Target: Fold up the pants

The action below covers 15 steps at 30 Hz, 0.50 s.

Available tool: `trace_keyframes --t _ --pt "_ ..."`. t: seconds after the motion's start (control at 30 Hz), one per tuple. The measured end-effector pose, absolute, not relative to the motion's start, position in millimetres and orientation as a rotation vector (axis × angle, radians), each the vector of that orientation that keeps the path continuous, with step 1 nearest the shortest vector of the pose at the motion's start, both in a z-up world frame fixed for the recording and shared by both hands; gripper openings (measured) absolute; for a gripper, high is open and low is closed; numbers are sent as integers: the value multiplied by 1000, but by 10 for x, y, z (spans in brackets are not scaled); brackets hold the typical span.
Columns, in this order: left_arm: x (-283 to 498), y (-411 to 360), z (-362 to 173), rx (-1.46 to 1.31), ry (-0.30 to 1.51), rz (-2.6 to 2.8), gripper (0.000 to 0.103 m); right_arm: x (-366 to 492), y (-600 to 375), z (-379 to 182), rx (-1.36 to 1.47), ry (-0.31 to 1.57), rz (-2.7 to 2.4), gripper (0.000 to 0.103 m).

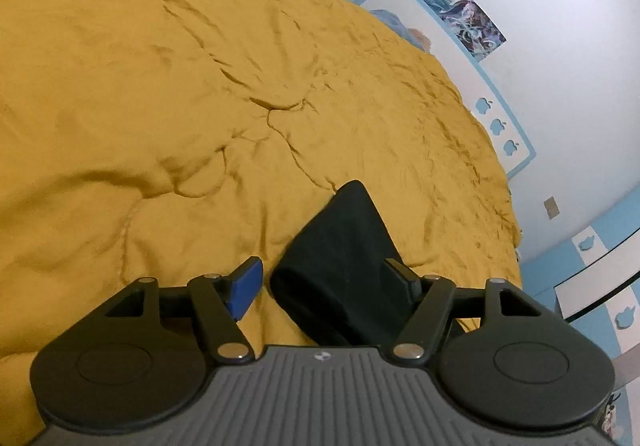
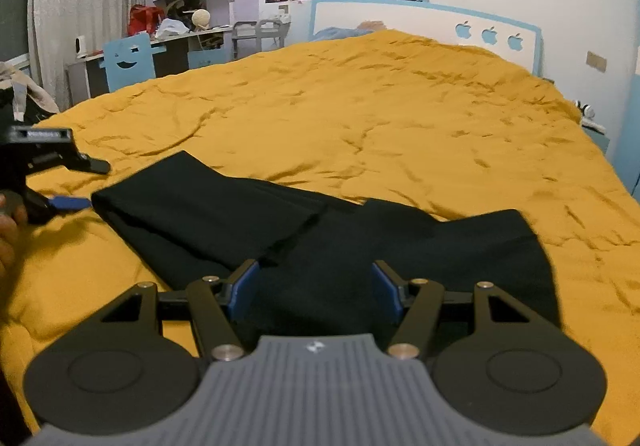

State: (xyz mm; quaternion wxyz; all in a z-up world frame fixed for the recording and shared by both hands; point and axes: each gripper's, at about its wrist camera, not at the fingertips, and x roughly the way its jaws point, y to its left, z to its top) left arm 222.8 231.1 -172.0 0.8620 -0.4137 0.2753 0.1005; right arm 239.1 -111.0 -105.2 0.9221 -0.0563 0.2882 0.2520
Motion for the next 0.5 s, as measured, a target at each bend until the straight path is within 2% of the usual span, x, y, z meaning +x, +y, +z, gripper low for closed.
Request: trace_keyframes --t 0.13,0.2,0.5 --pt "2371 2348 -1833 -871 637 170 87 2486 -855 -1102 -119 602 543 58" --pt "2452 2358 -1912 -871 679 171 87 2526 -717 -1135 -127 596 541 58" --pt "2408 2410 -1993 -920 648 160 88 2743 -73 -1391 -249 565 413 56"
